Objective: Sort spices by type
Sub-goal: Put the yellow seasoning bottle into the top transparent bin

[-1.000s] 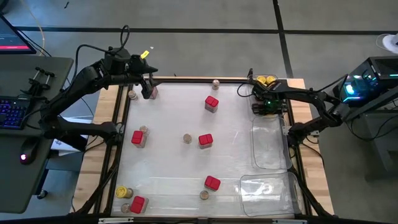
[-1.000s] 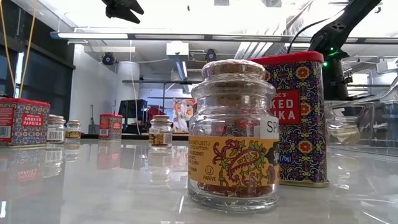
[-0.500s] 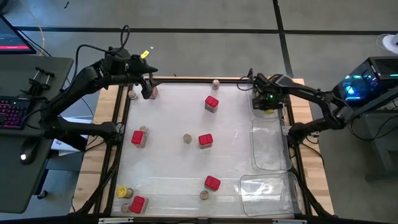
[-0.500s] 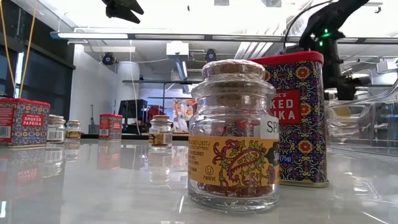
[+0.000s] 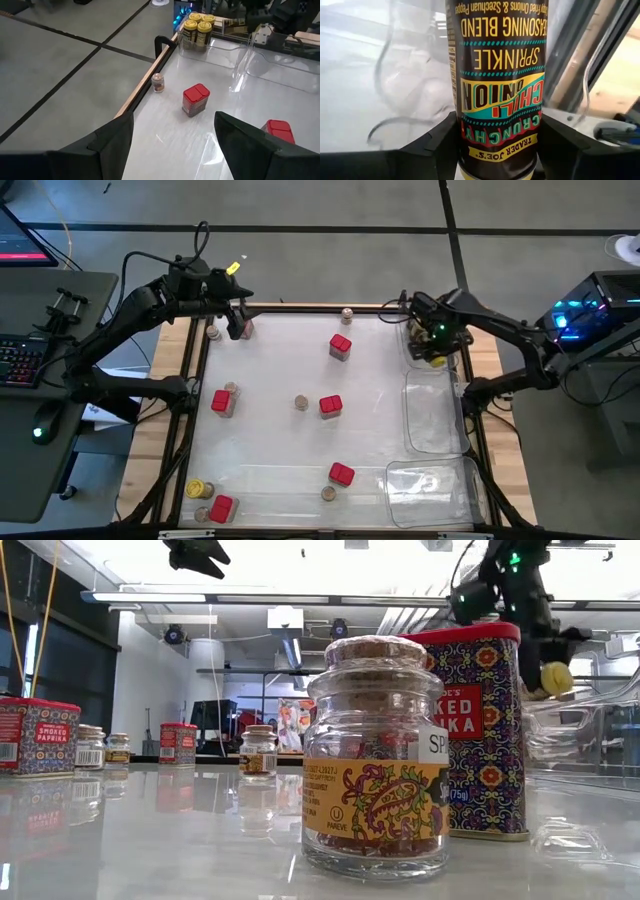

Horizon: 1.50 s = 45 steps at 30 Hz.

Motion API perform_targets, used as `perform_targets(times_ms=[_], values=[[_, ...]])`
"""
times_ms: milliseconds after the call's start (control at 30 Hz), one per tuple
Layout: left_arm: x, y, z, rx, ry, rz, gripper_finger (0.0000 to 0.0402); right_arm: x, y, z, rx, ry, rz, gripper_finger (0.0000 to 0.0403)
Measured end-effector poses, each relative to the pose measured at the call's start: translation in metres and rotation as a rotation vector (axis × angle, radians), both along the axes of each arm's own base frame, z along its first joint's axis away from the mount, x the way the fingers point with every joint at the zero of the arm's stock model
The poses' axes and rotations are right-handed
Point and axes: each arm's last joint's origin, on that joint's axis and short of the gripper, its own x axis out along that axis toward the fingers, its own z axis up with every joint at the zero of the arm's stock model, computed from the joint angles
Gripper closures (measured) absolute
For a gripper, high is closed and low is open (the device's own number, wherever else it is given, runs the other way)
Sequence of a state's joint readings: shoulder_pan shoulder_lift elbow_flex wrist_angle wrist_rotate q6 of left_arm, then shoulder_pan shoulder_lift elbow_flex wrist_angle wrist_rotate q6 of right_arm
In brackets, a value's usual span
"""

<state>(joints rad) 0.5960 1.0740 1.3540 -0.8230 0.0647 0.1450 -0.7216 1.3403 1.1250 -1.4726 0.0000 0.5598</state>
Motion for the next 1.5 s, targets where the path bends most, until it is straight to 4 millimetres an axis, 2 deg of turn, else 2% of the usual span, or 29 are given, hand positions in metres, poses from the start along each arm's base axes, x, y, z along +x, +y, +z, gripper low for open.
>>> perform_targets(times_ms=[133,233,333,433,567,700,800,1067,1300,1500], values=[[0.001,0.0,0.001,0.013,-0.005,-0.014,0.0136,0.013,0.002,0.026,-0.045,-0.109,0.041,0.0194],[0.004,0.001,0.004,0.032,-0.041,-0.039,0.0136,0.03,0.003,0.046,-0.091,-0.278,0.073,0.0194],[0.017,0.003,0.006,0.053,-0.094,-0.09,0.0136,0.054,0.006,0.063,-0.144,-0.518,0.148,0.0194],[0.038,0.005,0.001,0.061,-0.102,-0.162,0.0136,0.083,0.009,0.073,-0.198,-0.736,0.21,0.0194],[0.072,0.001,-0.023,0.098,0.035,-0.309,0.0136,0.121,0.019,0.07,-0.186,-0.899,0.31,0.0194],[0.101,-0.012,-0.043,0.202,0.154,-0.488,0.0136,0.156,0.035,0.053,-0.098,-0.964,0.415,0.0194],[0.116,-0.022,-0.054,0.268,0.225,-0.55,0.0136,0.174,0.045,0.039,-0.032,-0.974,0.473,0.0194],[0.143,-0.04,-0.077,0.323,0.314,-0.672,0.0136,0.193,0.061,0.025,0.026,-0.997,0.557,0.0194],[0.161,-0.047,-0.094,0.312,0.335,-0.716,0.0136,0.195,0.073,0.023,0.034,-0.99,0.614,0.0194],[0.168,-0.06,-0.096,0.324,0.308,-0.744,0.013,0.194,0.078,0.021,0.049,-0.97,0.637,0.0194]])
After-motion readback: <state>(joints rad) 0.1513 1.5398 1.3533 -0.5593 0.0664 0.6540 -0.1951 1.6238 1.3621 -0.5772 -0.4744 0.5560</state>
